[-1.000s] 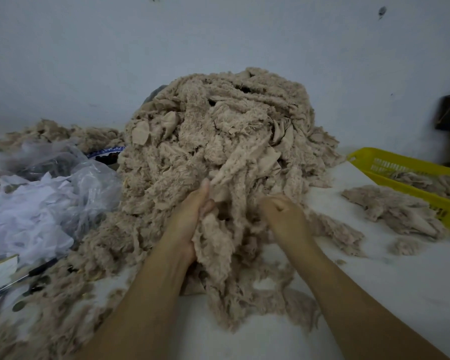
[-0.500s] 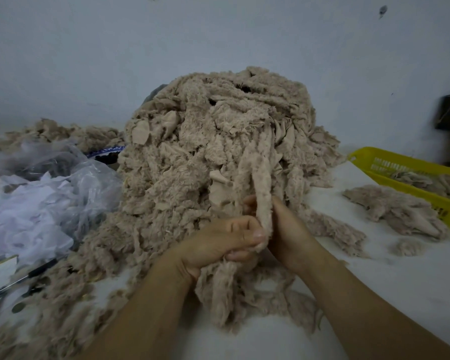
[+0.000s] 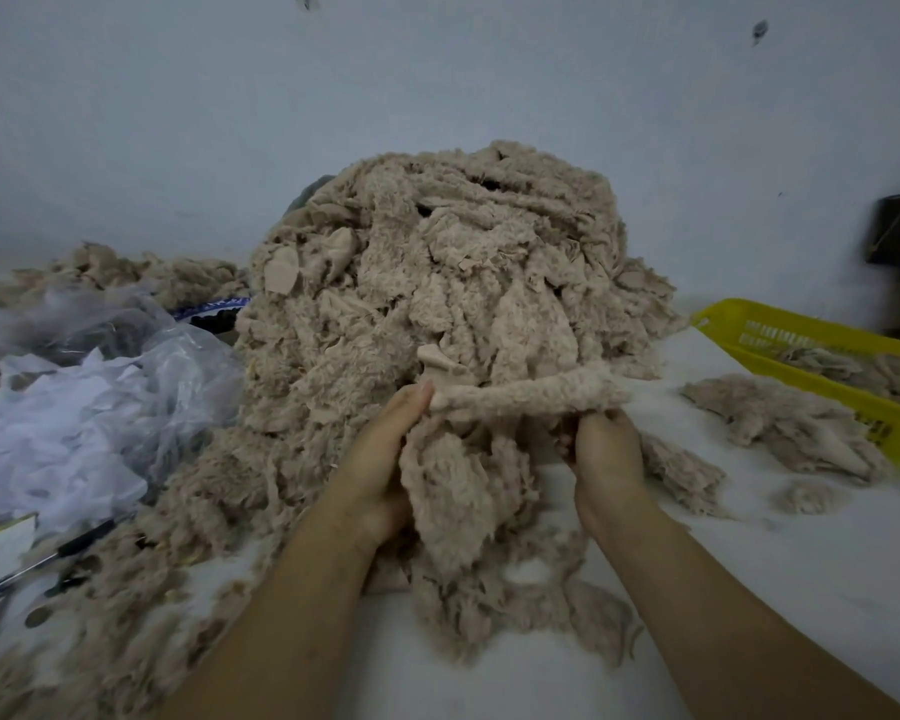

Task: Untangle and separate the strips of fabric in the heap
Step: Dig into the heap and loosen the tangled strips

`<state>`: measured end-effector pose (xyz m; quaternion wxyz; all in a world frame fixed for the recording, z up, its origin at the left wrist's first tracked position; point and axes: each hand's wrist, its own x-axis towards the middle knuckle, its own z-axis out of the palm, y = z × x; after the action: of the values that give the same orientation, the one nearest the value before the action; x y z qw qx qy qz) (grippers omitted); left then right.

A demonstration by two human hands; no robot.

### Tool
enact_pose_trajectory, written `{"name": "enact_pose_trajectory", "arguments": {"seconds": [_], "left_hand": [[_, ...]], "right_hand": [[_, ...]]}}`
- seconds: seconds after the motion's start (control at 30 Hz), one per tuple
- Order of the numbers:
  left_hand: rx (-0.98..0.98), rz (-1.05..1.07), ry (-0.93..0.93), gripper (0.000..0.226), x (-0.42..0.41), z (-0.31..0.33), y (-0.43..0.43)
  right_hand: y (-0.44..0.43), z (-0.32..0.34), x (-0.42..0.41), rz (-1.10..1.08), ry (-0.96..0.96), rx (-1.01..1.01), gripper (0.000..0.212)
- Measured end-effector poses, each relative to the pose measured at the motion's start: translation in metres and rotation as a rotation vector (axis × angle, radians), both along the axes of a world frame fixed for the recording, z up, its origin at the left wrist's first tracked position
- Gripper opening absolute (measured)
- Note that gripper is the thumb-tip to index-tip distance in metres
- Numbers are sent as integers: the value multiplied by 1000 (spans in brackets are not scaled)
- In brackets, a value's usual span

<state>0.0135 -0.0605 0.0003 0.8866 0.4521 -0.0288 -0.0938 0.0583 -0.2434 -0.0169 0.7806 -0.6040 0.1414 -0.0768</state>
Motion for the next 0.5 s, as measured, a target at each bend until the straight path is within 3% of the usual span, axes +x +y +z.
{"name": "enact_pose_trajectory", "arguments": {"seconds": [0.07,0.17,0.27,0.33,0.5], "left_hand": [[-36,41,58,58,1,1,1],[-46,51,125,40,1,-1,1],[246,183,100,38,3,-3,-9],[401,194,17,40,3,-7,-17],[663,187,-183,30,3,-15,-19]], "right_hand": [[4,0,-3,18,-44,-85,25],[9,3,-10,149,-185,-294,25],[23,-1,-23,384,-329,-515,13],[32,-2,-29,489,-418,-607,18],[30,-8,-25,578,-393,-700,25]]}}
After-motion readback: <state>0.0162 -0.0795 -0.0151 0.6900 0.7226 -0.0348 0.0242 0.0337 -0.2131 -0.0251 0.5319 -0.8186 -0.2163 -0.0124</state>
